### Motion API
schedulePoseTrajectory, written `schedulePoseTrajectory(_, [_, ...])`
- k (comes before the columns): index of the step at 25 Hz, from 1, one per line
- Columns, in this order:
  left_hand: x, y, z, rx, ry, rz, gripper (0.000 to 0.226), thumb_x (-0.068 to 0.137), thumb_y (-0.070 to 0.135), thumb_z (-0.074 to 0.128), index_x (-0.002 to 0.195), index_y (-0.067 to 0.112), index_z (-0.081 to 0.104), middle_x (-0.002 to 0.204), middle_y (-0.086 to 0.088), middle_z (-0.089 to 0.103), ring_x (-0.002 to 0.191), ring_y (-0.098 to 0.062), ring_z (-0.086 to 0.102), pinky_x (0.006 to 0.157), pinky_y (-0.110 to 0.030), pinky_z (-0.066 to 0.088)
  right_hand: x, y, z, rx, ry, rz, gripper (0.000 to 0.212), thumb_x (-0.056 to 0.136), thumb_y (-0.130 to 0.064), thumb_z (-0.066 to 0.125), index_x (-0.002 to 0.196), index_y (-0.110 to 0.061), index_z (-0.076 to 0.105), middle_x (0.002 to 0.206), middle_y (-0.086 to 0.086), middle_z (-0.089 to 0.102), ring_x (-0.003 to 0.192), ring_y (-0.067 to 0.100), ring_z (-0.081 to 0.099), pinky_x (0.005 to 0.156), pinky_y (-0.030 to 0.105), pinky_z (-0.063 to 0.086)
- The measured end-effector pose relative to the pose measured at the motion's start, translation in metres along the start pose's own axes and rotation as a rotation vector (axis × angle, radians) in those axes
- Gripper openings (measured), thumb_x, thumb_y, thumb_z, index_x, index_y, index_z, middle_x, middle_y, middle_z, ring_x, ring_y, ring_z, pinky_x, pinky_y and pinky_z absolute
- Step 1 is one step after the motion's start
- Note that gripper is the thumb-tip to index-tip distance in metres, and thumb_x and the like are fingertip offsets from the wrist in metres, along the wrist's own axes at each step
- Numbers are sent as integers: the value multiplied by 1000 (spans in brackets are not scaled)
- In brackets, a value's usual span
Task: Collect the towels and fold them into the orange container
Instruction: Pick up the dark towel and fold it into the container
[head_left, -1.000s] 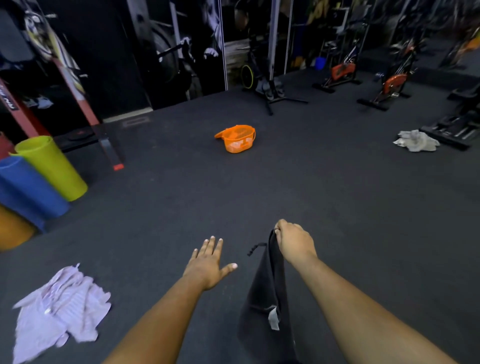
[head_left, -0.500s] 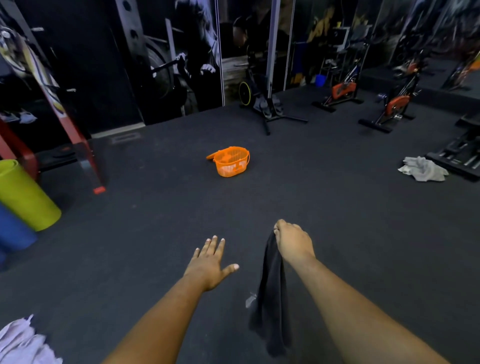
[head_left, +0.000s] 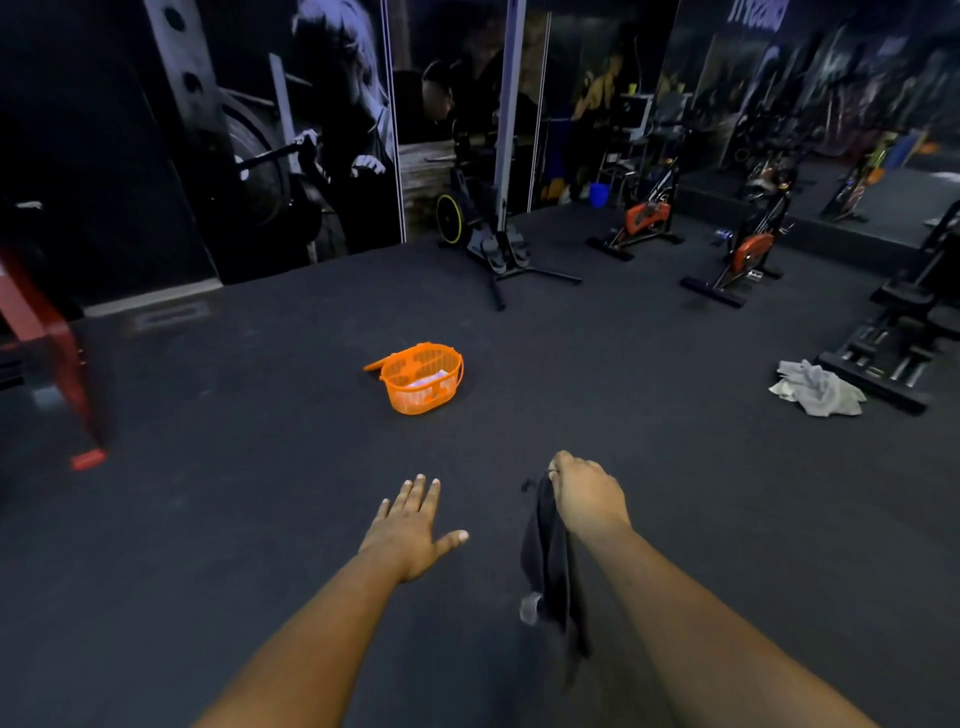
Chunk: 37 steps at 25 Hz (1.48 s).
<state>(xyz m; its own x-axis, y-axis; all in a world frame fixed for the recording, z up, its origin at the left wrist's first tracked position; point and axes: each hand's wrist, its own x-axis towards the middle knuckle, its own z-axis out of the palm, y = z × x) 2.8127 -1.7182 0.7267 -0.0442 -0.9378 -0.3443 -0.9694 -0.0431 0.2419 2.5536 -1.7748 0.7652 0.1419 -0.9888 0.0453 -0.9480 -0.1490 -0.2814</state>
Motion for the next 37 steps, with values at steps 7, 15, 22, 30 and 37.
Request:
schedulePoseTrajectory(7, [167, -4, -56, 20, 7, -55, 99, 93, 78, 33, 161, 24, -15, 168, -1, -21, 156, -18, -16, 127, -44, -2, 190, 23, 13, 35, 8, -54, 16, 108, -27, 37, 103, -22, 52, 98, -2, 63, 98, 23, 56, 74, 39, 45])
schedulePoseTrajectory(15, [329, 7, -117, -18, 21, -210, 103, 88, 83, 27, 162, 22, -14, 169, -3, -20, 156, -19, -15, 128, -44, -1, 407, 44, 24, 26, -67, -232, 13, 106, -28, 40, 100, -23, 51, 101, -1, 65, 101, 25, 59, 73, 39, 43])
schedulePoseTrajectory(22, [467, -13, -161, -86, 65, -273, 132, 51, 94, 0, 162, 22, -14, 168, -2, -20, 156, -19, -16, 127, -43, -2, 577, 24, 46, 29, -84, -370, 18, 105, -31, 42, 107, -20, 56, 104, 2, 66, 104, 27, 59, 78, 40, 49])
schedulePoseTrajectory(30, [628, -86, -222, -75, 42, -359, 100, 93, 79, 31, 162, 20, -13, 169, -5, -18, 157, -21, -14, 127, -45, -1, 759, -9, 71, 64, -143, -421, 16, 105, -34, 43, 107, -24, 56, 103, -1, 64, 100, 24, 57, 75, 38, 46])
schedulePoseTrajectory(37, [723, -99, -272, -141, 89, -435, 104, 89, 82, 32, 163, 20, -9, 170, -5, -13, 158, -22, -8, 127, -45, 4, 888, -39, 82, 609, -353, -388, 12, 99, -13, 53, 88, -12, 57, 85, -1, 59, 79, 12, 53, 68, 25, 40])
